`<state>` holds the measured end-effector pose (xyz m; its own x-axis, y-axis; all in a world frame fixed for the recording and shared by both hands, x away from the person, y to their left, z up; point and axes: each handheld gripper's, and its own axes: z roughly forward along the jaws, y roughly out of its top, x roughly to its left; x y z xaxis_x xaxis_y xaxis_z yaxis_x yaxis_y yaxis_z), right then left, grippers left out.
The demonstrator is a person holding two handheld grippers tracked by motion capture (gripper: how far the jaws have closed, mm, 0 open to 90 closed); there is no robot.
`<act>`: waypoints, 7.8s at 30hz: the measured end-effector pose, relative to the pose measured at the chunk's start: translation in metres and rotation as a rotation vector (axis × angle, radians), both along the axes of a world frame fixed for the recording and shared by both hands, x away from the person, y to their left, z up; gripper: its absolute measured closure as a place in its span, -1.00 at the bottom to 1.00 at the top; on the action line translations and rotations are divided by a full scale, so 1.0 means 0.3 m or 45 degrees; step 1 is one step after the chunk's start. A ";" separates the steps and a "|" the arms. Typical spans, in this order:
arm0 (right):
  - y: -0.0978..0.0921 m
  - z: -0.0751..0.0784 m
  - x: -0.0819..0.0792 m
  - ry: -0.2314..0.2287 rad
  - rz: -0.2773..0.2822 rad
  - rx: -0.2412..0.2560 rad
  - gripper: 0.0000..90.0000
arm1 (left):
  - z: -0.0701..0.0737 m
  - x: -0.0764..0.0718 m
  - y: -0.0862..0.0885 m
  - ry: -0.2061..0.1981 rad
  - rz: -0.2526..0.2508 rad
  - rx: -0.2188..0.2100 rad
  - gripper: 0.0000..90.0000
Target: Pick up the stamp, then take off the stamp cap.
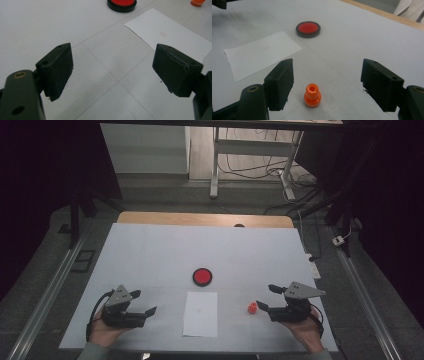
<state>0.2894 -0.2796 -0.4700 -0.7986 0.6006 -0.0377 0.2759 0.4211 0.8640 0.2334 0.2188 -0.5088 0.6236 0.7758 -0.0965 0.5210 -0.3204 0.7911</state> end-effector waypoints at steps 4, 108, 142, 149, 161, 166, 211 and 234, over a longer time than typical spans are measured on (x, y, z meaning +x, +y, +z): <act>0.024 -0.008 0.009 0.024 0.019 -0.012 -0.41 | -0.003 0.002 -0.001 0.005 -0.002 0.004 -0.61; 0.075 -0.027 0.036 0.031 -0.008 0.165 0.61 | -0.011 0.004 -0.020 -0.008 -0.005 0.033 -0.60; 0.174 0.033 0.056 0.021 0.070 0.244 0.61 | -0.011 0.022 -0.027 -0.017 -0.016 0.031 -0.60; 0.204 0.041 0.062 0.012 0.088 0.252 0.61 | -0.010 0.028 -0.032 -0.020 -0.018 0.032 -0.60; 0.274 0.045 0.083 0.013 0.135 0.245 0.61 | -0.009 0.033 -0.030 -0.025 -0.019 0.033 -0.60; 0.294 0.043 0.090 0.020 0.144 0.249 0.61 | -0.009 0.035 -0.032 -0.025 -0.023 0.034 -0.60; 0.449 0.023 0.098 0.037 0.280 0.235 0.61 | 0.000 0.031 -0.029 -0.044 -0.027 0.036 -0.58; 0.453 0.018 0.100 0.042 0.283 0.231 0.61 | 0.052 0.045 -0.075 -0.091 -0.069 0.034 -0.57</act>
